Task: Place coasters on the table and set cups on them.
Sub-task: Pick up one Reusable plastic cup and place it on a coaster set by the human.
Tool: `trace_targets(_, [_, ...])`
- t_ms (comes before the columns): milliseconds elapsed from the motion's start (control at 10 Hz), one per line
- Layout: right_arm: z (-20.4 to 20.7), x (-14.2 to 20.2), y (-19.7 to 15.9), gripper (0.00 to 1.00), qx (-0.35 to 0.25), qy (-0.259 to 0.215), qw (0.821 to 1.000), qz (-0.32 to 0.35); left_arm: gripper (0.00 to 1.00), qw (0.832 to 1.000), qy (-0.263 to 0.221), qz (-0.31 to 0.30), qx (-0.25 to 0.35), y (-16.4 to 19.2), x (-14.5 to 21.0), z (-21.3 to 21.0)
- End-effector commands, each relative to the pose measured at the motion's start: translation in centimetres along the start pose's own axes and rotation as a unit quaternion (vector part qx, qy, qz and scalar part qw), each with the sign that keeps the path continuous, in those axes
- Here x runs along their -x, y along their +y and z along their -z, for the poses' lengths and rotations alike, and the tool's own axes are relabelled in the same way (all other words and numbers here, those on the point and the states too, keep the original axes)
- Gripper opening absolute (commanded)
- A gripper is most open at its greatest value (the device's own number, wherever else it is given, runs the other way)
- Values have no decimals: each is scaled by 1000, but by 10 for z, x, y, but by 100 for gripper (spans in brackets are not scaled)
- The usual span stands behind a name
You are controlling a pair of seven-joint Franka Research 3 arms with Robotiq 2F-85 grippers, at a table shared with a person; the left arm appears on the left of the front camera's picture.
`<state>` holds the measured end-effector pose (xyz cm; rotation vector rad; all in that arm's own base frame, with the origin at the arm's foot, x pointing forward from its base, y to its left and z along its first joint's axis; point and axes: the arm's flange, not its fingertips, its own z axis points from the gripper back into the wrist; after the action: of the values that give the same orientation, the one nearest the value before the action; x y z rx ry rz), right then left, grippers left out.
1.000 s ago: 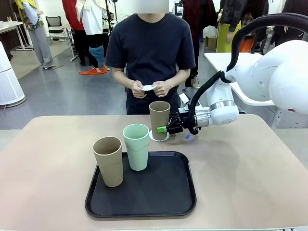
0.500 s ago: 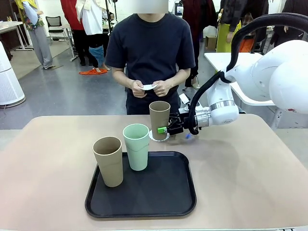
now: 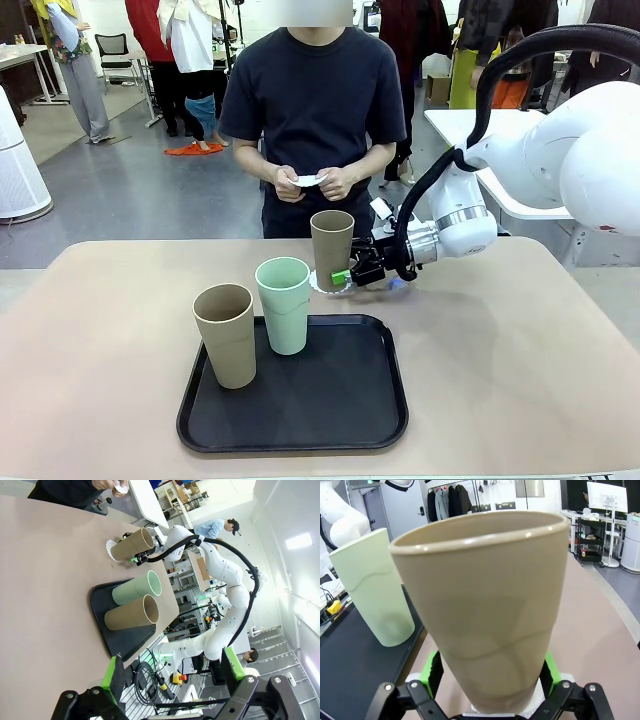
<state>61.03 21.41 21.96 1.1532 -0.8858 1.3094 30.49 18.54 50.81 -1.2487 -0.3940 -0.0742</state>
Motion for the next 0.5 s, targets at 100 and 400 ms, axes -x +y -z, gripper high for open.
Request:
trace_targets(100, [-1, -1, -2, 100, -4, 29, 1000, 10, 100, 1000, -4, 1, 7, -2, 0, -2])
trace_targets(400, [-9, 1, -1, 100, 3, 41, 999, 14, 100, 1000, -4, 1, 7, -2, 0, -2])
